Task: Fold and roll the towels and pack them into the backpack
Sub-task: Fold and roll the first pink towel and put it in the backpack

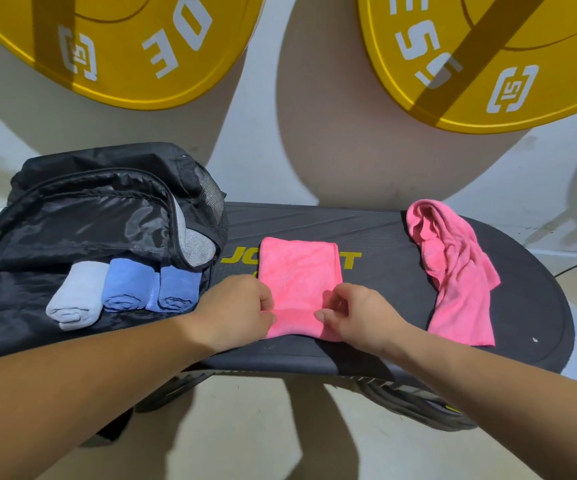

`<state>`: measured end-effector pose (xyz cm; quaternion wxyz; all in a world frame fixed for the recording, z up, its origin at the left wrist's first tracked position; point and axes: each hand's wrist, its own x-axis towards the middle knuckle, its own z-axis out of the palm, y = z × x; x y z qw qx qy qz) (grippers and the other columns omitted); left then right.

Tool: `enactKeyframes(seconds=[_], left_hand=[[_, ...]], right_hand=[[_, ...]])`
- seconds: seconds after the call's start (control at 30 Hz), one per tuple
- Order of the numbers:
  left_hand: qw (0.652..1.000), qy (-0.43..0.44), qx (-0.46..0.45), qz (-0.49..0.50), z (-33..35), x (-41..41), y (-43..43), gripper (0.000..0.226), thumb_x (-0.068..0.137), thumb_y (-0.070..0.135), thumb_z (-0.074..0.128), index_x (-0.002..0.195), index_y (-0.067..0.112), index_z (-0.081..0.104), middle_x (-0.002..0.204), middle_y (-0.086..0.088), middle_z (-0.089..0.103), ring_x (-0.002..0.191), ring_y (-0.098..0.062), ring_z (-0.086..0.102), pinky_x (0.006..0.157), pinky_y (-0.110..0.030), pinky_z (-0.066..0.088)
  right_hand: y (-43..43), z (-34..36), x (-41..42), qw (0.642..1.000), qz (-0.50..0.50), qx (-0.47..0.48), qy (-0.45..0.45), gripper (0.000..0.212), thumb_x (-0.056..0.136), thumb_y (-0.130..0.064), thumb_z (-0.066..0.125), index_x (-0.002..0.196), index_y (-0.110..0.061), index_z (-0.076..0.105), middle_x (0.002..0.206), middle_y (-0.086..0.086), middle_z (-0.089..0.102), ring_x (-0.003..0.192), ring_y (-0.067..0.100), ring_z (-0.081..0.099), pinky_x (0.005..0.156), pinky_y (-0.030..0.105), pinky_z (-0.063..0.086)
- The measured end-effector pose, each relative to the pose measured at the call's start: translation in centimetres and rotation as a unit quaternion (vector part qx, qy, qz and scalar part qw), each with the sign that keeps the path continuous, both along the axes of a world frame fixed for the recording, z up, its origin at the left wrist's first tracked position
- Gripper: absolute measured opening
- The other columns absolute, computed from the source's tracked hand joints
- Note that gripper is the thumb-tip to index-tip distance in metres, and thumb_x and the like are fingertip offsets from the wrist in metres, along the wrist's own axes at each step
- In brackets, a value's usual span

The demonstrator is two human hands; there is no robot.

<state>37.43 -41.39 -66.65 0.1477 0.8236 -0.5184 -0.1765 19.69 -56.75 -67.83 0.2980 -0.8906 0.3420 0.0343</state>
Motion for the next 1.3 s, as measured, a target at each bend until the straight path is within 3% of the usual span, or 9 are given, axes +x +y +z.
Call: enactKeyframes(seconds=[0.17,0.3,0.4,0.53,0.67,0.83,0.97,1.13,1.3], left_hand=[[0.941,-0.240,-0.039,-0.235,-1.0,-1.2,0.3,0.008,0.071,0.017,0.071,0.076,0.020,0.066,0.082,-0.001,0.056,0.080,-0.026,0.057,0.059,-0.039,0.052],[0.930,-0.274,-0.037,-0.242,-1.3,-1.6,0.9,0.015,0.069,0.033,0.068,0.075,0.019,0.068,0.080,-0.001,0.058,0.076,-0.025,0.057,0.061,-0.036,0.051],[0.930,-0.281,-0.040,-0.234,-1.3,-1.7,0.7,0.012,0.064,0.027,0.074,0.072,0.018,0.068,0.080,-0.001,0.058,0.076,-0.025,0.058,0.059,-0.035,0.049],[0.956,-0.223,-0.031,-0.190,-1.9,-1.5,0.6,0.009,0.076,0.022,0.064,0.083,0.017,0.068,0.088,-0.002,0.057,0.083,-0.027,0.056,0.065,-0.041,0.053],[0.995,-0.047,-0.014,-0.093,-1.2,0.0,0.7,0.021,0.094,0.026,0.054,0.112,0.021,0.064,0.107,0.001,0.064,0.100,-0.023,0.057,0.086,-0.039,0.050],[0.992,0.120,-0.030,0.020,-0.6,0.5,0.7,0.007,0.090,0.020,0.066,0.087,0.025,0.070,0.077,0.013,0.062,0.067,0.005,0.058,0.065,-0.016,0.043],[0.994,-0.079,-0.057,-0.058,-0.7,1.2,0.6,0.009,0.088,0.028,0.065,0.082,0.028,0.059,0.087,0.011,0.055,0.085,-0.013,0.055,0.073,-0.037,0.052],[0.927,-0.227,-0.086,-0.284,-1.4,-0.7,0.7,0.016,0.081,0.026,0.051,0.080,0.017,0.064,0.084,-0.004,0.055,0.077,-0.028,0.054,0.062,-0.038,0.052],[0.929,-0.265,-0.055,-0.253,-2.1,-0.6,1.0,0.020,0.079,0.033,0.065,0.091,0.018,0.067,0.089,-0.003,0.059,0.082,-0.027,0.057,0.065,-0.039,0.054]], right_hand=[[-0.5,0.0,0.4,0.976,0.106,-0.188,-0.039,0.029,0.094,-0.047,0.060,0.085,-0.019,0.060,0.087,0.002,0.056,0.083,0.026,0.058,0.067,0.039,0.049],[0.6,-1.3,-0.4,0.908,0.221,-0.343,-0.098,0.033,0.094,-0.045,0.053,0.083,-0.016,0.064,0.076,0.003,0.057,0.066,0.028,0.055,0.057,0.038,0.042],[0.5,-1.5,-1.5,0.914,0.225,-0.335,-0.046,0.048,0.088,-0.061,0.053,0.101,-0.016,0.066,0.089,0.002,0.059,0.077,0.026,0.056,0.065,0.039,0.047],[-0.1,-1.6,-1.5,0.927,0.208,-0.307,-0.046,0.040,0.087,-0.053,0.059,0.094,-0.014,0.064,0.093,0.004,0.053,0.079,0.028,0.053,0.063,0.039,0.045],[-0.5,-0.7,-0.7,0.978,0.141,-0.139,-0.060,0.033,0.093,-0.049,0.058,0.094,-0.017,0.067,0.092,-0.006,0.046,0.095,0.023,0.055,0.082,0.037,0.049],[-1.1,-0.2,-0.9,0.997,0.032,0.016,-0.069,0.029,0.092,-0.040,0.070,0.075,-0.023,0.054,0.068,-0.015,0.056,0.064,0.000,0.052,0.062,0.019,0.039],[-0.9,-0.6,-0.6,0.998,0.011,-0.011,-0.062,0.031,0.090,-0.048,0.069,0.082,-0.022,0.056,0.078,-0.011,0.060,0.073,0.015,0.057,0.070,0.033,0.048],[-1.0,-0.6,0.2,0.985,0.063,-0.139,-0.074,0.026,0.092,-0.049,0.065,0.084,-0.027,0.056,0.088,-0.006,0.052,0.081,0.017,0.053,0.067,0.038,0.051],[0.4,-1.4,-0.2,0.878,0.250,-0.371,-0.172,0.021,0.089,-0.038,0.069,0.093,-0.018,0.069,0.081,0.002,0.056,0.070,0.028,0.054,0.057,0.038,0.042]])
